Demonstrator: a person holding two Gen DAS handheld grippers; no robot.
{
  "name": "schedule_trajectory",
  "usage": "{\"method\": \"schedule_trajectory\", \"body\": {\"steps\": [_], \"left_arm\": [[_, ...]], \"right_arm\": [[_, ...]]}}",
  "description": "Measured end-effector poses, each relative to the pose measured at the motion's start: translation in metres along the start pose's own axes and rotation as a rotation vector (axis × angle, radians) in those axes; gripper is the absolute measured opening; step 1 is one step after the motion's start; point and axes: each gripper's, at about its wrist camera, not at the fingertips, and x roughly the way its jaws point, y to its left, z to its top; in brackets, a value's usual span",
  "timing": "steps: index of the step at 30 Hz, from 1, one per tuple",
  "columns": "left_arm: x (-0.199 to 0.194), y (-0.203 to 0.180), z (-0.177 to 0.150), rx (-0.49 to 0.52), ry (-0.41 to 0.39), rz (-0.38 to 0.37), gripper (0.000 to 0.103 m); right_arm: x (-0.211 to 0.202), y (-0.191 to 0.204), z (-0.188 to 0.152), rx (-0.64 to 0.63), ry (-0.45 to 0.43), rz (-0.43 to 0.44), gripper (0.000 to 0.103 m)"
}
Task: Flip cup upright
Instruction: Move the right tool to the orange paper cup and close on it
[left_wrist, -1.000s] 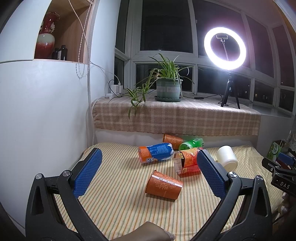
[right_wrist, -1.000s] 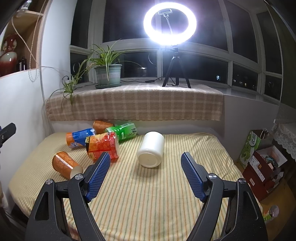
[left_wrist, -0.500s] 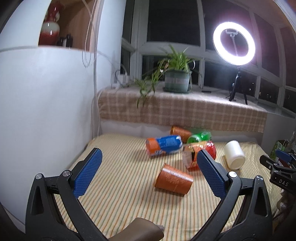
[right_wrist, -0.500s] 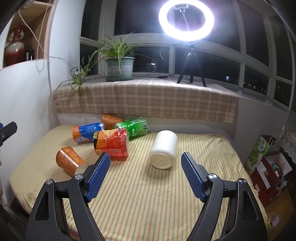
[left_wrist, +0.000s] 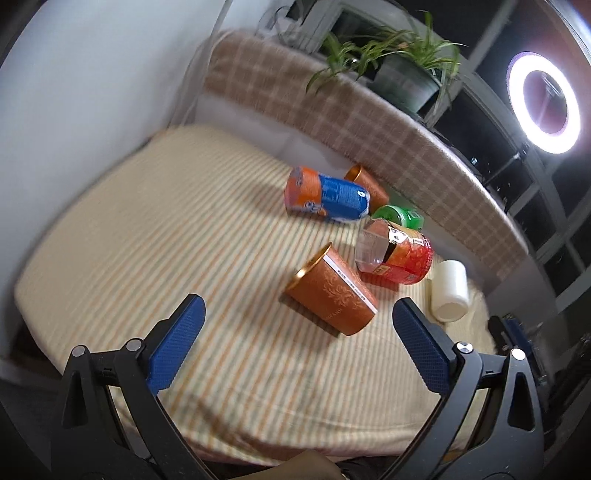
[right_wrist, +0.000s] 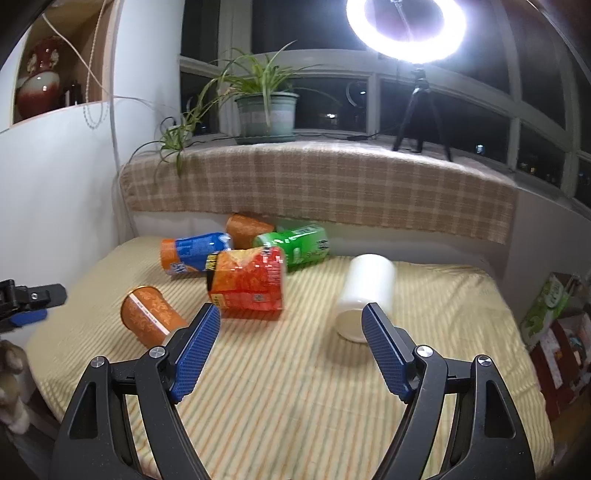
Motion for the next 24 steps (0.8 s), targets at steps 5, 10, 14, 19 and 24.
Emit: {"method": "schedule_trajectory", "body": {"steps": [5,10,14,19,24], "left_arm": [[-0.001,0.007,0.000,-0.033,-0.012,0.038,0.101],[-0.012,0.019,-0.004,-0.014,-0.047,0.098,0.101],[-0.021,0.031,-0.007,0.011,-0.070,0.164,0.101],[-0.029,0.042,-0.011,0.056,-0.089,0.223,0.101],[-0.033,0.046,-0.015,0.100,-0.114,0.270,0.101]], "right_arm": [[0.032,0.021,0.014,-0.114,0.096,0.201,0.079],[0.079,0.061,0.028,-0.311,0.254,0.386,0.079],[0.101,0.089,0.029,-0.423,0.336,0.472,0.079],[0.130,0.122,0.024,-0.552,0.474,0.555,0.079],[0.159,0.145,0.018,-0.629,0.559,0.577,0.079]]}}
